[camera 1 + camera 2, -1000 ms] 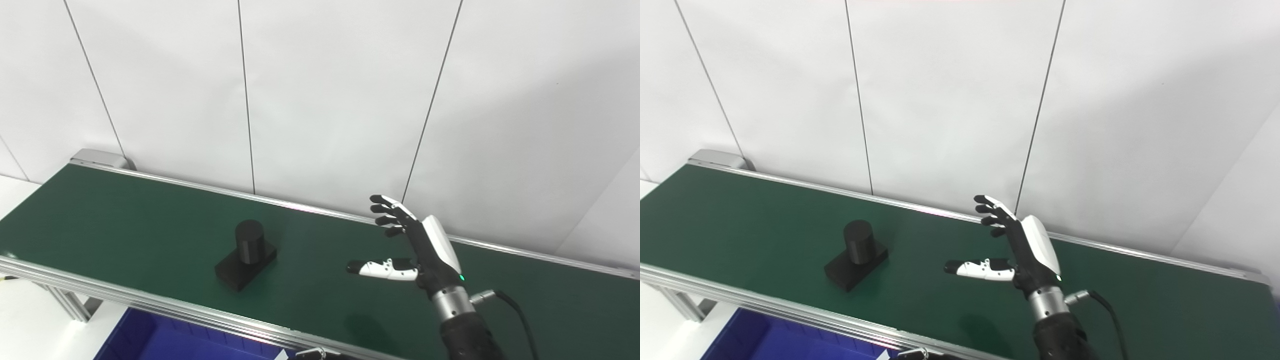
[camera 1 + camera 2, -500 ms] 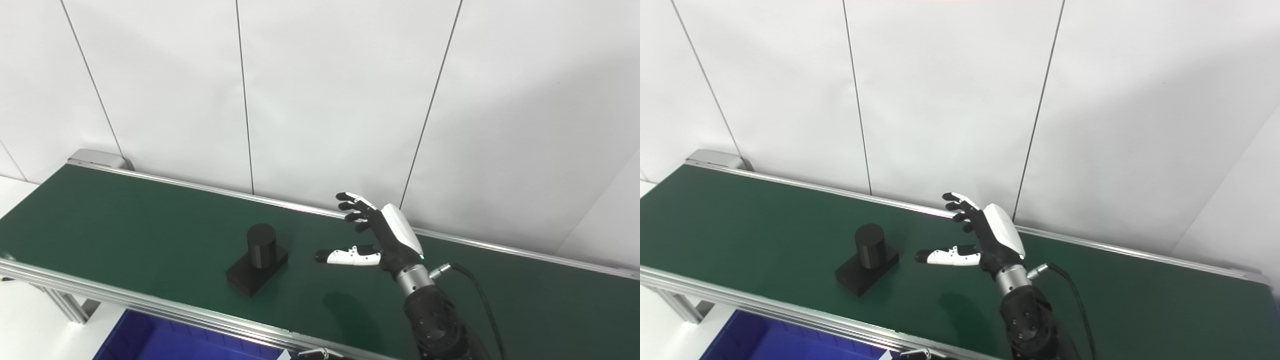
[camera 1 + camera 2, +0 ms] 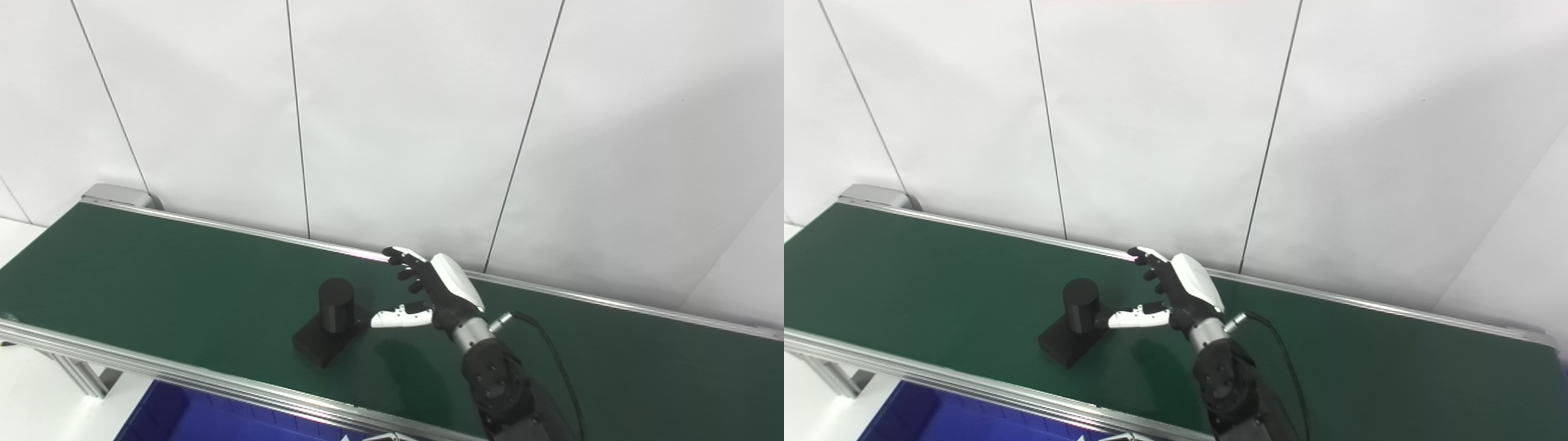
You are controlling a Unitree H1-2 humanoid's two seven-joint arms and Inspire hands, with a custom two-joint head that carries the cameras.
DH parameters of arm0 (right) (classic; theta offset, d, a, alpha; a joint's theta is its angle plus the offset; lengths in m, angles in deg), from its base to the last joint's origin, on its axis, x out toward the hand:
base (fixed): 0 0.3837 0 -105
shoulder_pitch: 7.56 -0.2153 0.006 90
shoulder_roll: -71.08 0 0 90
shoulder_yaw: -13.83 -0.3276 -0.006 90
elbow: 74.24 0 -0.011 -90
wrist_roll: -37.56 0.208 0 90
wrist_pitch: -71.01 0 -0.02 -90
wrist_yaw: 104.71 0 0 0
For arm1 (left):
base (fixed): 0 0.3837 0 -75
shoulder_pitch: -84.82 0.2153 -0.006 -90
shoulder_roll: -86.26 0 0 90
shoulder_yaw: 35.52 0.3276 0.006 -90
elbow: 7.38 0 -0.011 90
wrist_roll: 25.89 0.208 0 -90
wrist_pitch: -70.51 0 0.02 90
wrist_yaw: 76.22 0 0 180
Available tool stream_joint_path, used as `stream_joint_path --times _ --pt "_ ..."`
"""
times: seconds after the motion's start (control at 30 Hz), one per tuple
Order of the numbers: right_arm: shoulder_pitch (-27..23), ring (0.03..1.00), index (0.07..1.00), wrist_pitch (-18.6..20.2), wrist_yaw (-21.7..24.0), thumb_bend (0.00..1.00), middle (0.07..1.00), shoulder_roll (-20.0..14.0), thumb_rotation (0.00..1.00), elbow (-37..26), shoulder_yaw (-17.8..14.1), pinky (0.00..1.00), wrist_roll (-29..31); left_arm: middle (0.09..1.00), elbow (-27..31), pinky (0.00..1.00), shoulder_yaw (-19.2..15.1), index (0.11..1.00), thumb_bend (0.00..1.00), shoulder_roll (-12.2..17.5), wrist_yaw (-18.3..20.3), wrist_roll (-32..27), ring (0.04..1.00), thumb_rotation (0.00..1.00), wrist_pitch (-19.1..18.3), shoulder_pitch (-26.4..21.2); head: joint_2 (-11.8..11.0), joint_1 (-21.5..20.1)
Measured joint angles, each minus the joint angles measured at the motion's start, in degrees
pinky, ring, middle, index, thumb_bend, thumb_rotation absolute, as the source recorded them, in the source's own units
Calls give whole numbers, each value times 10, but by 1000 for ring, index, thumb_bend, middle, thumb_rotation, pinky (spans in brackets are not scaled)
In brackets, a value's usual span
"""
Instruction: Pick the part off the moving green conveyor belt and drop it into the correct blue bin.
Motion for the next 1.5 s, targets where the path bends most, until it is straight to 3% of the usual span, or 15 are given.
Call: stream_joint_path --times 0.57,0.8,0.93,1.03,1.07,1.17,1.27,1.3,1.5 --pt "-27 824 881 2 -5 917 882 32 429 89 36 726 -8 676 9 602 20 664 987 4 -24 20 652 218 0 4 17 -4" --pt "-37 808 865 1 -44 866 865 35 362 124 39 708 -15 674 10 608 29 667 982 5 -39 25 650 214 0 4 23 -6" --pt "-42 746 828 -10 -80 698 822 36 269 151 45 644 -24 678 10 615 33 675 983 8 -42 26 655 223 0 3 27 -9" --pt "-43 648 790 -16 -104 554 740 35 106 168 48 558 -26 686 10 612 34 684 979 11 -42 25 658 225 0 3 28 -9" --pt "-43 587 754 -19 -112 530 639 35 43 173 48 502 -26 687 10 613 34 686 980 12 -42 25 658 220 0 3 32 -10" --pt "-39 503 698 -24 -144 538 515 34 7 183 51 431 -35 686 13 617 34 687 980 13 -42 20 659 206 0 3 34 -11" --pt "-34 464 644 -44 -175 538 492 29 0 186 53 397 -42 686 18 631 34 690 976 14 -42 15 665 200 0 3 36 -14" --pt "-33 441 577 -44 -179 522 478 28 0 186 53 382 -43 687 20 630 34 692 976 14 -42 15 665 196 0 3 39 -18" --pt "-17 433 484 -55 -230 508 563 27 0 186 52 404 -51 694 23 632 32 694 973 23 -42 15 671 212 0 3 43 -26"
